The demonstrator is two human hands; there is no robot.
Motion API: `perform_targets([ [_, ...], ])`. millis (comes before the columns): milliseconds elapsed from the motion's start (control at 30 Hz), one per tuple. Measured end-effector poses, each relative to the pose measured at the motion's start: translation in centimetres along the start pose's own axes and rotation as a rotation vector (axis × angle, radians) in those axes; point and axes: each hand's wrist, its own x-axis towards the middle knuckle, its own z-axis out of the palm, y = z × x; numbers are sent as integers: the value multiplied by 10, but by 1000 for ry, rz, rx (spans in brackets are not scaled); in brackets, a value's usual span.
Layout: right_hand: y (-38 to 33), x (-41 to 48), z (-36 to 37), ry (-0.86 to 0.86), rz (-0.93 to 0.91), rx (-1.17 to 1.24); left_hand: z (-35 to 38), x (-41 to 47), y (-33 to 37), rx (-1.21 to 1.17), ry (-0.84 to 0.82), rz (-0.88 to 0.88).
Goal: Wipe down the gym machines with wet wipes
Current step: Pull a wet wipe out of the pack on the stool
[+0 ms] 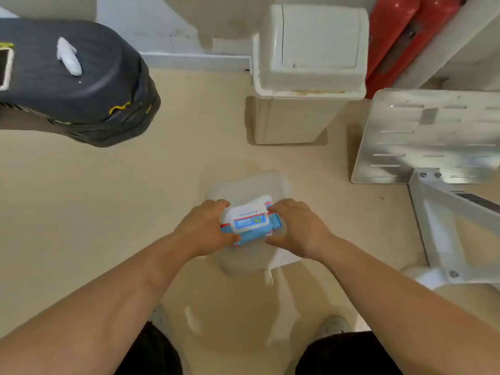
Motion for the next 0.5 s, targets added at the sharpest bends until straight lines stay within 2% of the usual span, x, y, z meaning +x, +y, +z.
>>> perform_targets([
  [200, 16, 69, 45, 105, -193, -122, 38, 65, -35, 216, -20, 78],
  [300, 22, 90, 56, 153, -272, -198, 53, 81, -40, 195, 10, 192],
  [500, 26, 110, 55, 200, -435, -203, 46, 104, -37, 216, 13, 253],
])
